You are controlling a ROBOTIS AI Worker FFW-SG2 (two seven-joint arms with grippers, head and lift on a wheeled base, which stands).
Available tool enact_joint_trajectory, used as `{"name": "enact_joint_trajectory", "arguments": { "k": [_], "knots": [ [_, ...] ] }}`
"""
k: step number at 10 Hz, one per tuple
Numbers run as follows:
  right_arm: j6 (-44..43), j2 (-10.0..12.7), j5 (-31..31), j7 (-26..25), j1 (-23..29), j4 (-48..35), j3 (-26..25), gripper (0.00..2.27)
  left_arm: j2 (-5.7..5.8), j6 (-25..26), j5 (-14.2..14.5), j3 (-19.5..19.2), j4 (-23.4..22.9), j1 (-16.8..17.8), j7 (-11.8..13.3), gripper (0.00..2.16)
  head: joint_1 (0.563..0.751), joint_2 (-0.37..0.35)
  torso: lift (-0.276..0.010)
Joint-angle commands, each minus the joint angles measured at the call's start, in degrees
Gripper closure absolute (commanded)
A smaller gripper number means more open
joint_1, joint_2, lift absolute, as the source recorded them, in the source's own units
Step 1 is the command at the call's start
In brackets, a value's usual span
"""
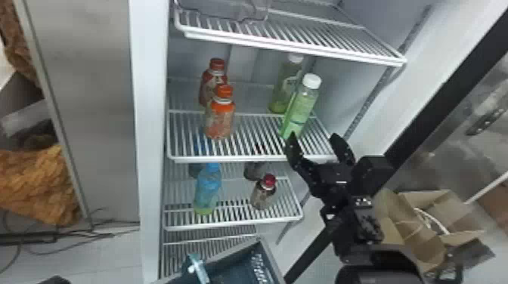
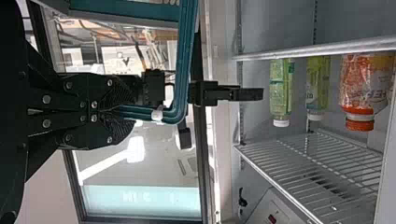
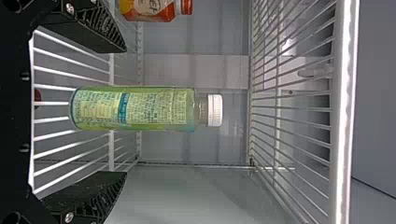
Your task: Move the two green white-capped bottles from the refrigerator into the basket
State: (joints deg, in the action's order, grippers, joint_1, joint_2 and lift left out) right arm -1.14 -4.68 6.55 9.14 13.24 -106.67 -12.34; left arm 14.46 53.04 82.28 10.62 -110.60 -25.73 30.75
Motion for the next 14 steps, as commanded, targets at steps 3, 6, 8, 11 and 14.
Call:
{"name": "enact_joint_trajectory", "arguments": {
  "k": [3, 6, 8, 11, 14],
  "knots": [
    [-3.78, -0.33, -1.18, 0.09, -7.06, 8.58, 0.11, 0.10, 0.04, -0.30, 0.44, 0.35, 0.00, 0.14, 0.01, 1.21, 0.695, -0.350, -0.004],
    [-6.74, -1.04, -1.07, 1.14, -12.96, 15.89, 0.80, 0.10, 0.13, -0.44, 1.01, 0.69, 0.14, 0.28, 0.01, 1.21, 0.695, -0.350, -0.004],
    [-8.00, -1.04, -1.18, 1.14, -16.48, 19.69, 0.80, 0.10, 0.13, -0.44, 1.13, 0.81, 0.14, 0.42, 0.01, 1.21, 0.695, -0.350, -0.004],
    [-8.14, -1.13, -1.18, 1.06, -19.15, 22.50, 1.48, 0.13, 0.13, -0.59, 1.36, 1.03, 0.14, 0.57, 0.01, 1.21, 0.695, -0.350, -0.004],
    [-6.88, -1.13, 0.53, 1.06, -19.71, 23.07, 2.17, 0.82, 0.22, -0.59, 1.47, 1.15, 0.14, 0.57, 0.01, 1.21, 0.695, -0.350, -0.004]
  ]
}}
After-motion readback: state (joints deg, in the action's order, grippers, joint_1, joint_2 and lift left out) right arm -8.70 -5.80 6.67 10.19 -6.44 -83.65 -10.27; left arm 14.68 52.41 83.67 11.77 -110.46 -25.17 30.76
